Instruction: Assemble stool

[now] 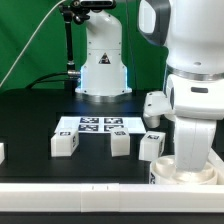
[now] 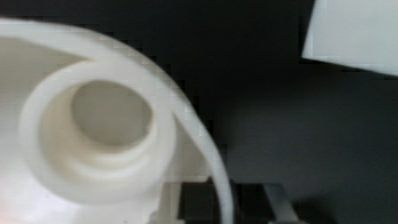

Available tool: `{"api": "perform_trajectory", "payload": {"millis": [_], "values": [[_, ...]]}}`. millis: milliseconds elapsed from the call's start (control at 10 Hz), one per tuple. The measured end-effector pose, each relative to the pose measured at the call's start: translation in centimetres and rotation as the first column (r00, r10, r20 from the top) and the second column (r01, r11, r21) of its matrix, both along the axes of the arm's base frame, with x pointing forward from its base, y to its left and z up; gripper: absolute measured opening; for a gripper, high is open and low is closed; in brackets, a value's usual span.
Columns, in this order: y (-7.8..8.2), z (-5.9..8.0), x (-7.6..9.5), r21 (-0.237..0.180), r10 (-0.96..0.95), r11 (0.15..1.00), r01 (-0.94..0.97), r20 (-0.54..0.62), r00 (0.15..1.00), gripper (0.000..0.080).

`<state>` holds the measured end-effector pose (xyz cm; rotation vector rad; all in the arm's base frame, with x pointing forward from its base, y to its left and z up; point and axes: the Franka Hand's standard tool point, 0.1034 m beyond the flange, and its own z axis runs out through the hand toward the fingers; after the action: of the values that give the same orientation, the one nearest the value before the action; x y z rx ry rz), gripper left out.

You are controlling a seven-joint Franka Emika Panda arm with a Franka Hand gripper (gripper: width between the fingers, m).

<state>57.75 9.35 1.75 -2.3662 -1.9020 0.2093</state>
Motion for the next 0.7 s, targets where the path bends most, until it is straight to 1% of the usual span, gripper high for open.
{"api": "perform_trajectory", "payload": {"millis": [200,300,400,500,600,700], "values": [[-0.03,-0.03,0.00,0.001,-0.001,1.000,0.001,0.002,1.000,0.0037],[-0.05,-0.04,0.00,0.001,-0.001,1.000,0.001,0.001,1.000,0.0140],[-0.06,-0.04,0.00,0.001,-0.002,1.000,0.002,0.001,1.000,0.0275],[-0.07,-0.02,0.00,0.001,-0.002,1.000,0.002,0.002,1.000,0.0275],[-0.03,0.17,0.02,0.001,-0.004,1.000,0.004,0.008,1.000,0.0459],[0.04,0.67,0.06,-0.001,-0.013,1.000,0.013,0.014,1.000,0.0587]]}}
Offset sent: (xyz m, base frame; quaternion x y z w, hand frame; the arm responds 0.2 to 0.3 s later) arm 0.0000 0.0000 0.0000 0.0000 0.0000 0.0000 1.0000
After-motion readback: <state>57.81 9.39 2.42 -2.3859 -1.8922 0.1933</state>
